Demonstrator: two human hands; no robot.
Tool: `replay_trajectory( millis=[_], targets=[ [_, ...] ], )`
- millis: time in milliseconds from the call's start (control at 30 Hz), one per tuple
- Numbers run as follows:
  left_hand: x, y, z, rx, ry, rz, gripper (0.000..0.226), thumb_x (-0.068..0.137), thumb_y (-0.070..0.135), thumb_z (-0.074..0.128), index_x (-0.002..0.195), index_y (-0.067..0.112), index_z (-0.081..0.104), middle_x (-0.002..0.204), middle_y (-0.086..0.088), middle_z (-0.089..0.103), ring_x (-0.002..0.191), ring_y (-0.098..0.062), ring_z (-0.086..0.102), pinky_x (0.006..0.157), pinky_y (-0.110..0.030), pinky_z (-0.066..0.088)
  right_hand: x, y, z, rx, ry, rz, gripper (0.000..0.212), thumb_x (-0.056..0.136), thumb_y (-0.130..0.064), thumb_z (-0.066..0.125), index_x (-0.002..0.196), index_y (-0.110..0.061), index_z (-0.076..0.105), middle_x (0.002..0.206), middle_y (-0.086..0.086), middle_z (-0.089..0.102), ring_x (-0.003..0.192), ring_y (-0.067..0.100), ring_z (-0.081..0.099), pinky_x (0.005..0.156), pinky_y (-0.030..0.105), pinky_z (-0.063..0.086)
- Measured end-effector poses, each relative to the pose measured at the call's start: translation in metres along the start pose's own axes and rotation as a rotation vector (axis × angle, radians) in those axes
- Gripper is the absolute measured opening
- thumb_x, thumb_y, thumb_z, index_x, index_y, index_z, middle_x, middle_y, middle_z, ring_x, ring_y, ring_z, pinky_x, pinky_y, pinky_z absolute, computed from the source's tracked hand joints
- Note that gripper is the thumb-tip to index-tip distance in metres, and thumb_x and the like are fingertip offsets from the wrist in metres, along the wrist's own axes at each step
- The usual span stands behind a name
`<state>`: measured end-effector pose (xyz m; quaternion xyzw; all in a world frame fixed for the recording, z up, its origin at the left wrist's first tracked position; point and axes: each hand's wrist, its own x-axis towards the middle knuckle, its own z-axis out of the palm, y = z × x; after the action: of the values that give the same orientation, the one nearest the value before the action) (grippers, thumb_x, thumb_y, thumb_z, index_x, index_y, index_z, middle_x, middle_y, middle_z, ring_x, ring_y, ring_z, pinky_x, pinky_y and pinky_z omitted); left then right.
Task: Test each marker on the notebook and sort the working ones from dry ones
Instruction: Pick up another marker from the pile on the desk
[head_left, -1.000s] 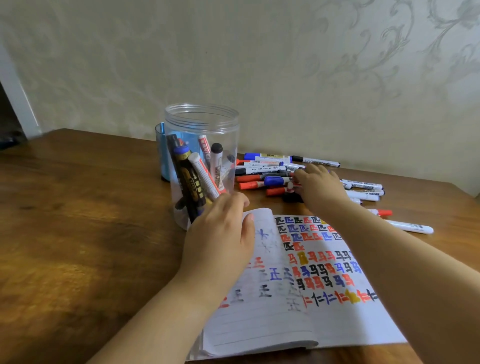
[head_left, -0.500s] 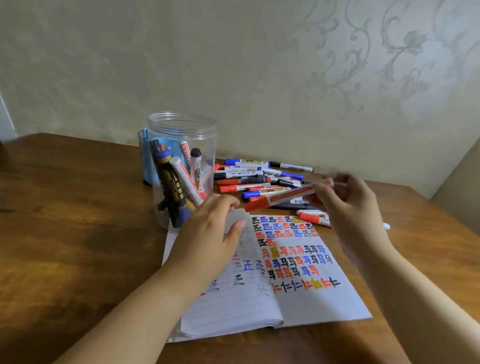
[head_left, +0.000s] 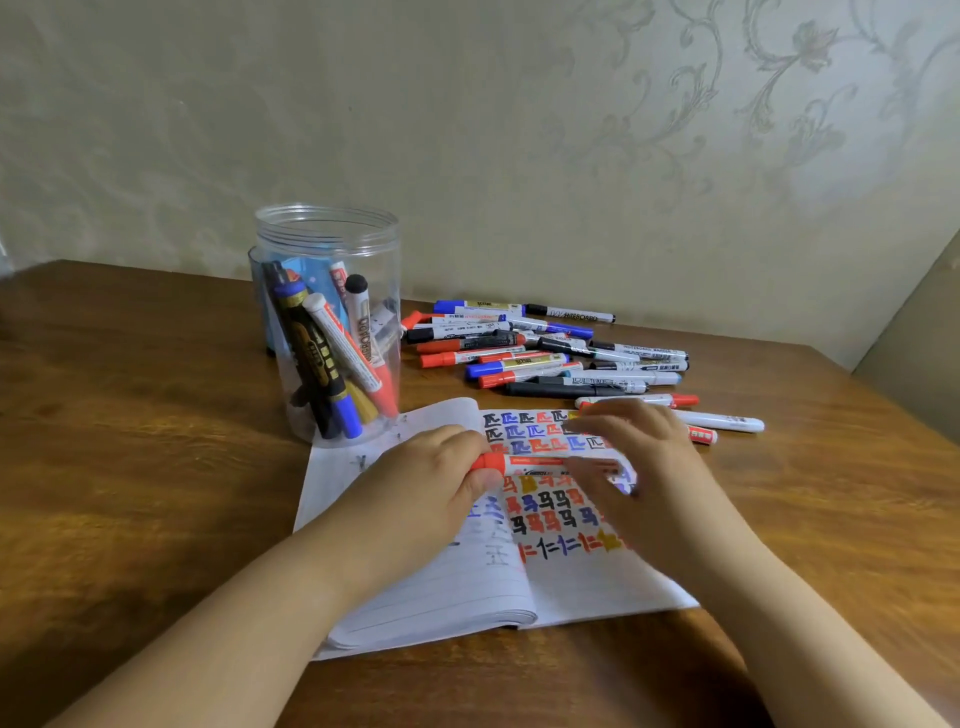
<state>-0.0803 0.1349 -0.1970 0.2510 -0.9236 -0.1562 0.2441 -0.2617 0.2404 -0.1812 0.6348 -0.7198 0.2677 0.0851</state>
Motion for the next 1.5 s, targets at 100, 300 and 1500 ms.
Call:
replay_trajectory(
  millis=[100,300,1500],
  targets=[
    [-0.002,0.006,0.001,-0.014,0.000,0.027,0.022,0.096,0.035,0.037,0.098,0.018,0.050,0.093,0.009,0.048,0.089,-0.010,0.045,0.075,-0.024,0.036,-0.001,-0.022,0.009,-0.089,-0.144,-0.198,0.037,0.093,-0.038,0.051,0.126,-0.022,0.058,0.119,-0.005,0.061,0.111,0.018,0.053,0.092,0.032,0.044],
    [-0.004,0.014,-0.001,-0.051,-0.083,0.080,0.027,0.096,0.027,0.040,0.073,0.035,0.030,0.074,0.018,0.037,0.075,-0.003,0.041,0.066,-0.015,0.029,-0.004,-0.026,0.032,-0.185,-0.085,-0.362,0.005,0.080,-0.018,0.055,0.080,-0.014,0.054,0.070,-0.001,0.056,0.056,0.020,0.056,0.041,0.032,0.046],
    [-0.005,0.019,-0.001,-0.259,-0.032,-0.021,0.028,0.077,0.034,0.069,0.105,0.032,0.066,0.088,0.018,0.051,0.091,0.010,0.045,0.072,-0.004,0.036,-0.030,0.030,-0.032,1.092,-0.114,0.589,0.024,0.090,0.006,0.048,0.094,-0.010,0.065,0.077,0.012,0.070,0.069,0.016,0.060,0.063,0.022,0.052]
  ],
)
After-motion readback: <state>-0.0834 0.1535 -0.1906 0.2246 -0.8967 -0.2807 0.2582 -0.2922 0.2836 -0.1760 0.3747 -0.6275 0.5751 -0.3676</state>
